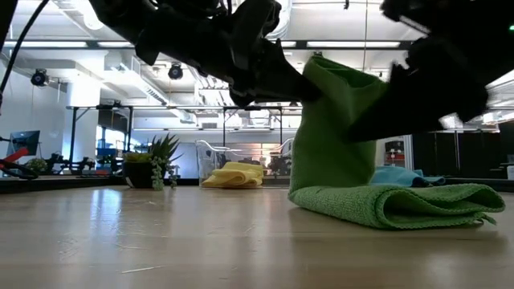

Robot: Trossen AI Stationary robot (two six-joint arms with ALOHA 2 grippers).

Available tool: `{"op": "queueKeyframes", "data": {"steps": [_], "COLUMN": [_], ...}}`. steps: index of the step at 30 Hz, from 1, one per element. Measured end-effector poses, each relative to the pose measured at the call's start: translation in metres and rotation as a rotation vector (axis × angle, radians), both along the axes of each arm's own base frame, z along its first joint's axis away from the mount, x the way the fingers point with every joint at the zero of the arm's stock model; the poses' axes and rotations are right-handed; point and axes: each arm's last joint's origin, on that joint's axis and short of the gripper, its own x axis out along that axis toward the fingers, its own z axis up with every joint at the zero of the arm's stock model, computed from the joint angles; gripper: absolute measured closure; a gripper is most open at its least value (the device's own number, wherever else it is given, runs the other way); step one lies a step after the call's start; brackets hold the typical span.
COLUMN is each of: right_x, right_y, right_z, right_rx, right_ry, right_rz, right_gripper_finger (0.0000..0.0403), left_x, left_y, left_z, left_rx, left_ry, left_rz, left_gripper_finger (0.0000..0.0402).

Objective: Fold microfiber towels
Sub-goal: Fold the green towel

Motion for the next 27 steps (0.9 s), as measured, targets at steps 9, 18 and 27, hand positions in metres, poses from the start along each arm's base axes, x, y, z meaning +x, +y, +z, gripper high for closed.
{"op": "queueKeyframes", "data": {"steps": [9, 18, 27], "right_x": [0.011, 0.004, 0.000], "right_y": [-0.007, -0.007, -0.009], "right_z": [0.008, 0.018, 0.028], "right_rx": [-0.034, -0.037, -0.019], "right_ry": [0.015, 0.022, 0.027], "right_rz": [-0.023, -0.011, -0.001], "right_gripper_finger": [0.0035, 0.0097, 0.0169], "left_x": [0.000, -0.002, -0.002], "left_y": [0.000, 0.000, 0.000], "left_z": [0.000, -0.003, -0.004], "left_rx": [0.000, 0.001, 0.002], "left_ry": [0.002, 0.010, 0.014], "left_rz": [-0.002, -0.004, -0.004], "left_gripper_finger": [0.0401, 0.0402, 0.0402]}}
